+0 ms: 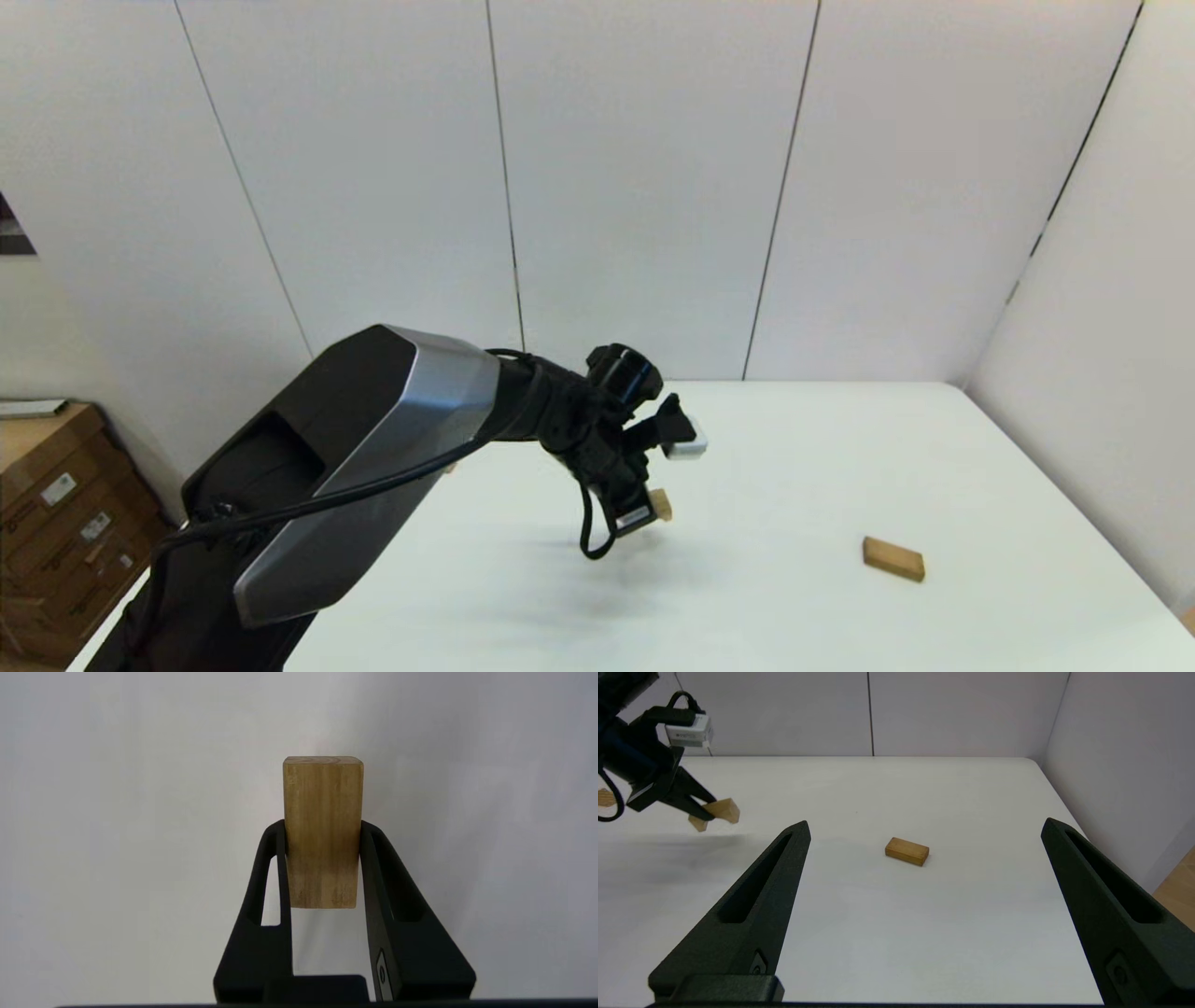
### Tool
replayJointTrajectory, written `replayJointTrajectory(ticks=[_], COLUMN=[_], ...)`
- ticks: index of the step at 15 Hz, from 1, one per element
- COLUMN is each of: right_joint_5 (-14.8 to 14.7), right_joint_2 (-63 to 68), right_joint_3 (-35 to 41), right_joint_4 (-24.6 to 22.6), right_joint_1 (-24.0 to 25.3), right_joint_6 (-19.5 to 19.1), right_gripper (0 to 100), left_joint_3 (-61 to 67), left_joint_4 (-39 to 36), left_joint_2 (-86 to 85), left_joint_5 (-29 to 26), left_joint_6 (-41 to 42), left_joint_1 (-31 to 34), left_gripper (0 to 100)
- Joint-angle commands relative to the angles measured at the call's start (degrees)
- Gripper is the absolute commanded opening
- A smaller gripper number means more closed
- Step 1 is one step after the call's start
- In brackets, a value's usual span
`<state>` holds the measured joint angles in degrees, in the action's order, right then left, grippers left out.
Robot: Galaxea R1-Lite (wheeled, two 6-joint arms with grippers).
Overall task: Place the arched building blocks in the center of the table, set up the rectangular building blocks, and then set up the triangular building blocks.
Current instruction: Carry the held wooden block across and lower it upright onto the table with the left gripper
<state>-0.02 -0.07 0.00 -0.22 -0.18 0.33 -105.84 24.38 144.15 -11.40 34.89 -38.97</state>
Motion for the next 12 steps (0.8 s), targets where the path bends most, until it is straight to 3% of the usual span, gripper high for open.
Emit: replayJointTrajectory(ticks=[1,12], right_joint_5=[0.02,0.02], right_joint_2=[0.07,-0.01], right_joint_3=[0.09,0.09], right_joint_4=[-0.04,-0.04], right_joint_1=[0.01,0.01], right_joint_6=[0.02,0.02], right_gripper=[100,100], left_joint_3=[3.97,10.04], left_joint_4=[1.99,0.58], left_joint_2=[-3.27,-5.37], left_joint_5=[0.06,0.15], left_joint_6=[0.71,2.20], left_joint_1=[0.13,-0.40], left_gripper=[0,0])
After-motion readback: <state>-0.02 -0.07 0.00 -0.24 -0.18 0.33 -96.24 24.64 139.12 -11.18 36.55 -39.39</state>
